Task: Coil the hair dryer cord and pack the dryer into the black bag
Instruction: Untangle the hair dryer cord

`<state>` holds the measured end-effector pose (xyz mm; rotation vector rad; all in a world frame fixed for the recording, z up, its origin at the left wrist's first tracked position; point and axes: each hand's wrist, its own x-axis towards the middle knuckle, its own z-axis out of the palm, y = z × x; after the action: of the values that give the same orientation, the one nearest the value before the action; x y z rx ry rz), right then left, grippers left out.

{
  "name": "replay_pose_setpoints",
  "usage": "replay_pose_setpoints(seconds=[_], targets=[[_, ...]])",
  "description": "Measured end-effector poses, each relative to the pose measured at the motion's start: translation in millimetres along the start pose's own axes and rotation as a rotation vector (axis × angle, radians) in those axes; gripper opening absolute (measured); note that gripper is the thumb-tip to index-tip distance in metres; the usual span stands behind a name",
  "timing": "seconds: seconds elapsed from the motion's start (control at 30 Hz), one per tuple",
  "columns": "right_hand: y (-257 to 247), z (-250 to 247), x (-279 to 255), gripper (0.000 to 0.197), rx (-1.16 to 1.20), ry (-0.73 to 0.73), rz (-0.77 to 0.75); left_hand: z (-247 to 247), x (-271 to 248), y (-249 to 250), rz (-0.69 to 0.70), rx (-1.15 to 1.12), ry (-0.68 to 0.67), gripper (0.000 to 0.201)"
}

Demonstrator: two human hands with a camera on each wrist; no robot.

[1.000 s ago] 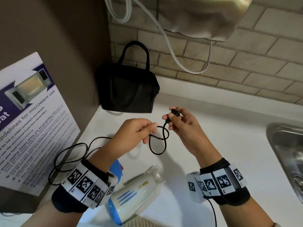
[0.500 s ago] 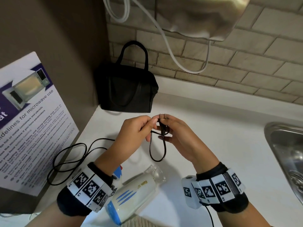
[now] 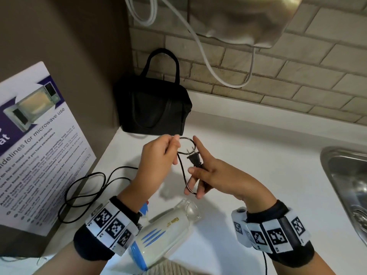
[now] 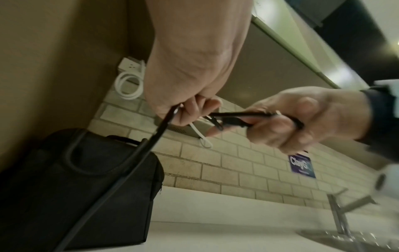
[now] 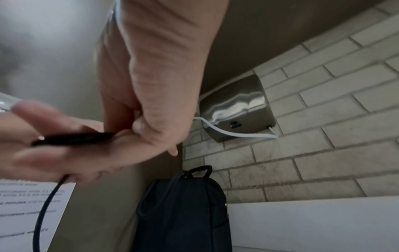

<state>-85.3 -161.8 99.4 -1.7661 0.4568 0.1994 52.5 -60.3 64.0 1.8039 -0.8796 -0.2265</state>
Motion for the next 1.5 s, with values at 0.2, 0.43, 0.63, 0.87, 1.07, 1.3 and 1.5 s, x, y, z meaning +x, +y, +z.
replay_pose_setpoints(seconds=[0.2, 0.43, 0.63, 0.87, 1.07, 1.3, 1.5], targets=[[4, -4, -15, 0.063, 0.352, 0.201, -0.283, -12, 14, -13, -0.183, 0.013, -0.187, 0.032], [31, -24, -6, 0.037, 0.361, 0.637, -0.219, -25, 15, -10, -0.207, -0.075, -0.244, 0.025], [52, -27, 0, 0.025, -0.012, 0.363, 0.214, -36, 12, 13, -0.077, -0.157, -0.296, 0.018], [43, -21, 12, 0.035, -0.086, 0.100, 0.280, -30, 7, 33, 0.014, -0.162, -0.380, 0.021], [6, -32, 5, 0.032, -0.163, 0.477, -0.182, -33, 3, 41, 0.034, -0.100, -0.439, 0.024], [-35, -12, -3, 0.041, -0.487, 0.278, -0.414, -32, 2, 52, 0.043, -0.139, -0.268, 0.028], [-26, -9, 6, 0.029, -0.674, 0.380, -0.444, -51, 2, 59, 0.099, -0.091, -0.233, 0.009]])
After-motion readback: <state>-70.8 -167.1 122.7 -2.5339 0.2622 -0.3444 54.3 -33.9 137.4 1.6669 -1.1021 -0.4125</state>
